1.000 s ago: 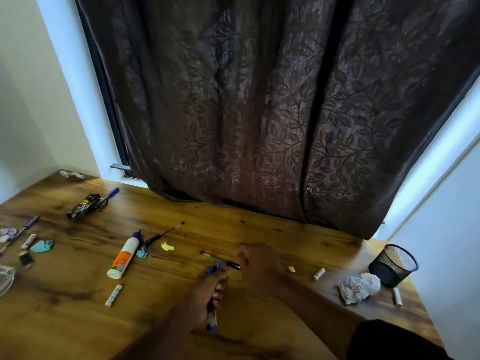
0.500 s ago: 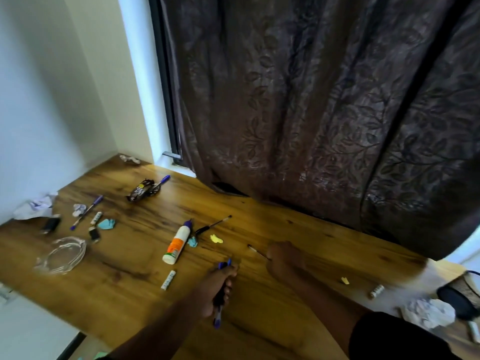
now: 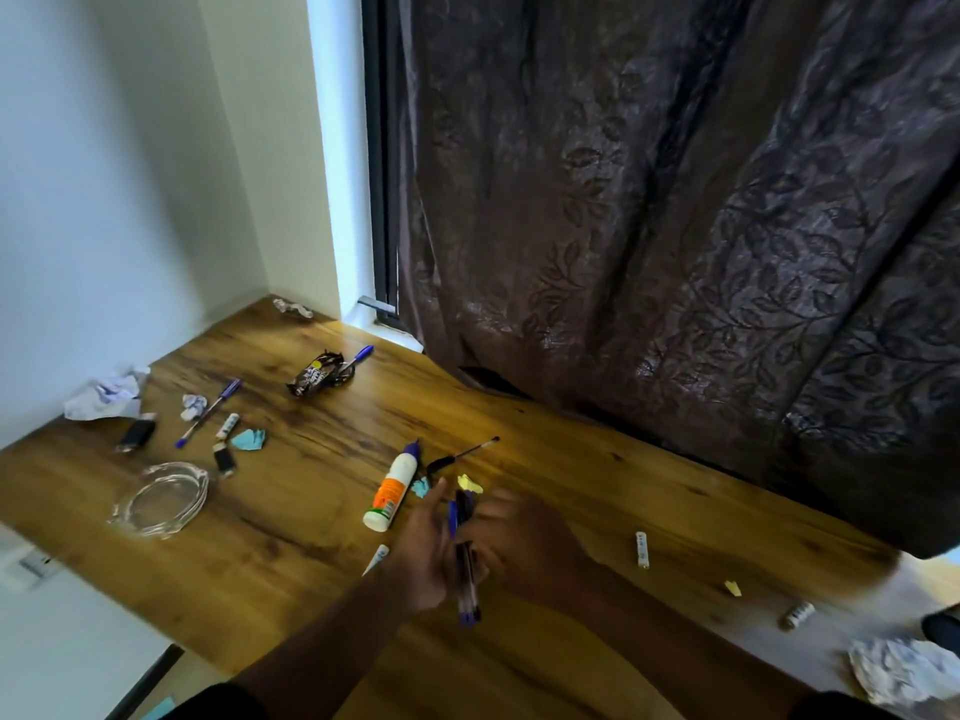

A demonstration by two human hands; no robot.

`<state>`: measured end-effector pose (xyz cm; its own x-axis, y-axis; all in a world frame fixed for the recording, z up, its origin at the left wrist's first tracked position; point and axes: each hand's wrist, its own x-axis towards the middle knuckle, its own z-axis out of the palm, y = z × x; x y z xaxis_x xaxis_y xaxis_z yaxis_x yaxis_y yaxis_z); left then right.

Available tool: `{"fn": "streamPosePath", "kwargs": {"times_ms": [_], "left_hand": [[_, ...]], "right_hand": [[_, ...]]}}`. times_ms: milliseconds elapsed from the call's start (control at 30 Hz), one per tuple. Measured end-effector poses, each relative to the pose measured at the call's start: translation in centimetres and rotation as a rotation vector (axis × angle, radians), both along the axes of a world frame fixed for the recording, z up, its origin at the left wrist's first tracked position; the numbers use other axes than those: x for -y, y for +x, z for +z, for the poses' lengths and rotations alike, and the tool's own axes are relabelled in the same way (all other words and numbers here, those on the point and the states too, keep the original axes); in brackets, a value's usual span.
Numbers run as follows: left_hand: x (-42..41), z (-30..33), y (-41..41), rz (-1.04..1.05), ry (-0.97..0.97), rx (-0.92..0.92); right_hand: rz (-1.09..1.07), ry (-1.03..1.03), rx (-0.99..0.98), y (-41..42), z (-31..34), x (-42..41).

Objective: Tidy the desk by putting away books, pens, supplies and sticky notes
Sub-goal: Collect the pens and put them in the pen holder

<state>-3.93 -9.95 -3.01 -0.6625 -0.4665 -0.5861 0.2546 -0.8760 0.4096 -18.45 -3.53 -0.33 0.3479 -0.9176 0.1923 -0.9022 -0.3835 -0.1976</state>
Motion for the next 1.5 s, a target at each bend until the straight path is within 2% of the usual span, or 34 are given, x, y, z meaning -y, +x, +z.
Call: {"fn": "streamPosePath", "kwargs": {"times_ms": [133,333,500,600,800,933,1033,1100,1233,1333,1500], "left_hand": [[-0.3,0.7,0.2,0.065,-0.028,0.091],[1.1,-0.4,1.9,0.078,-0.018,0.144],[2.0,0.0,4.0,0.07,-0.078,0.19],[2.7,-0.4,4.9,0.049,-0.072,0.226],[3.9,-0.7,6.1,0.029,-0.084,0.265],[4.9,-0.2,6.9,0.099,-0.049,0.218],[5.4,-0.2,6.9,0.181,-0.012,0.15],[6.0,-0.3,6.3,0.252,0.012,0.125],[7.3,0.2,3.9,0.35,0.0,0.086],[8.1,-0.2,2.3,0.39,-0.028,0.016],[7.4,1.3,0.5,0.388,-0.051,-0.18]], "right_hand": [[-0.018,-0.044,0.069,1.5,-0.4,0.6],[-0.335,-0.218,0.223,1.2,-1.7,3.5],[-0.46,-0.04,0.087,-1.1,-3.2,7.4],[-0.462,0.057,-0.02,-1.9,-3.7,9.8],[-0.456,0.218,-0.099,-1.5,-4.7,14.5],[-0.454,0.223,-0.166,-1.0,-5.6,15.7],[-0.483,0.147,-0.197,-1.3,-5.5,15.7],[-0.544,0.052,-0.141,-1.3,-5.0,15.6],[-0.576,0.007,0.223,0.3,-2.8,14.3],[-0.544,-0.041,0.406,2.1,-0.9,12.4],[-0.428,-0.009,0.517,4.3,1.1,8.6]]}}
